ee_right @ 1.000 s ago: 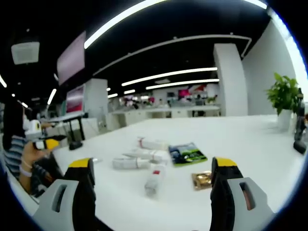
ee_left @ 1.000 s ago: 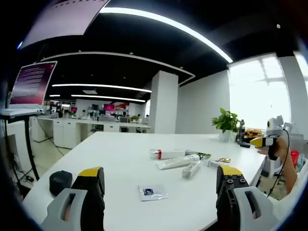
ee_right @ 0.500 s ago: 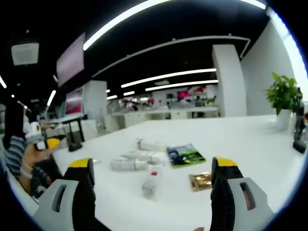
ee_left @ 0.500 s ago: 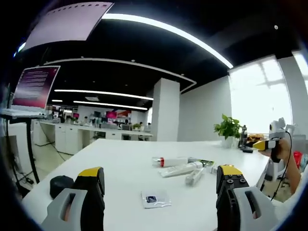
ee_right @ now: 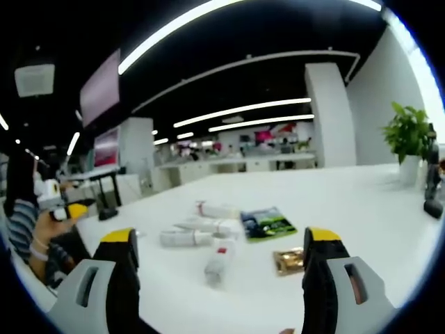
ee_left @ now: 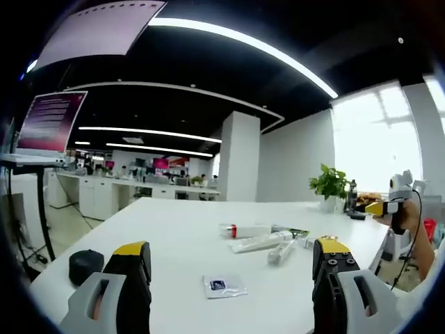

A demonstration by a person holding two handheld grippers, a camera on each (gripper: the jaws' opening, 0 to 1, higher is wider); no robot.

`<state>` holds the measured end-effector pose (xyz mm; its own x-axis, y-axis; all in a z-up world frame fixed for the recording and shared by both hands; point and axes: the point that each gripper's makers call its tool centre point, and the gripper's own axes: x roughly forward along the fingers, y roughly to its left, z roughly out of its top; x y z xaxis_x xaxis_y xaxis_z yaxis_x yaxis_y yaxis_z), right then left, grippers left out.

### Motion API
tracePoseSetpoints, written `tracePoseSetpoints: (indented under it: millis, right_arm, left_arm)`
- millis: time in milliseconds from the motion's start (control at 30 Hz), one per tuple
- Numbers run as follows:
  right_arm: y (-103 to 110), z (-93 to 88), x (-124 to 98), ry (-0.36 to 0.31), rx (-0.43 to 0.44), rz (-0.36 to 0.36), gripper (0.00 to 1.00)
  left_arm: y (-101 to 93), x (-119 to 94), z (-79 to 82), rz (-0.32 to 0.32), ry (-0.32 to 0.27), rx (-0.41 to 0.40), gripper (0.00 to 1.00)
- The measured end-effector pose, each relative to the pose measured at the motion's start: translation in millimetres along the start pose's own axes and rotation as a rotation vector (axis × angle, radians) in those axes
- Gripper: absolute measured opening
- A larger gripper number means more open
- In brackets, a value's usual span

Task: Arrange the skincare products in the storage area until every visible bottle or jar stands upright without overlapping.

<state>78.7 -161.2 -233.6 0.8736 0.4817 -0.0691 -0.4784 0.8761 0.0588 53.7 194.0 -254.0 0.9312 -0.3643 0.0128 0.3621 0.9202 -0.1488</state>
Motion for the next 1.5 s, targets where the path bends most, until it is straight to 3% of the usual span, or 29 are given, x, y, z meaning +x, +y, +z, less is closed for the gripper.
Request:
tracePoseSetpoints:
  millis: [200,400,467,600,667,733,933,1133,1500]
  right_arm:
    - [1.6,-3.0,1.6,0.009,-0.007,0.007,0.97]
    - [9.1,-4.4,5.2,0.012,-0.003,0.032,0.96]
    - [11.7,2.0,6.3,-0.027,0.028,0.036,0.97]
    - [16.6,3.6,5.7,-0.044,0.064,0.071,0.99]
    - [22.3,13.4,5.8,-0.110,0.115,0.115,1.00]
    - [23.1,17.3,5.0,-0.133,0.155,0.124,1.00]
    - [19.1,11.8,5.5,-0.105,0.048,0.082,1.00]
    - [18.3,11.8,7.4,-0.118,0.078,0.082,1.00]
    - [21.8,13.3,19.6,-0.097,0.048,0.099,1.00]
  left_arm:
    - [2.3,1.5,-3.9,0.004,0.013,0.001,1.00]
    - [-0.6,1.8,-1.1,-0.011,-0.012,-0.022,1.00]
    - [0.1,1.6,-2.3,-0.010,-0.006,-0.014,1.00]
    - [3.1,2.2,-4.9,0.000,0.000,-0.015,1.00]
    - [4.0,2.4,-5.4,0.003,-0.001,-0.018,1.00]
    - [5.0,2.4,-4.6,0.008,-0.009,-0.026,1.00]
    - [7.4,0.5,-2.8,0.015,-0.015,-0.026,1.00]
    - [10.4,-1.3,-2.8,0.026,-0.012,-0.015,1.00]
    - [13.6,0.4,-7.9,0.025,0.003,-0.024,1.00]
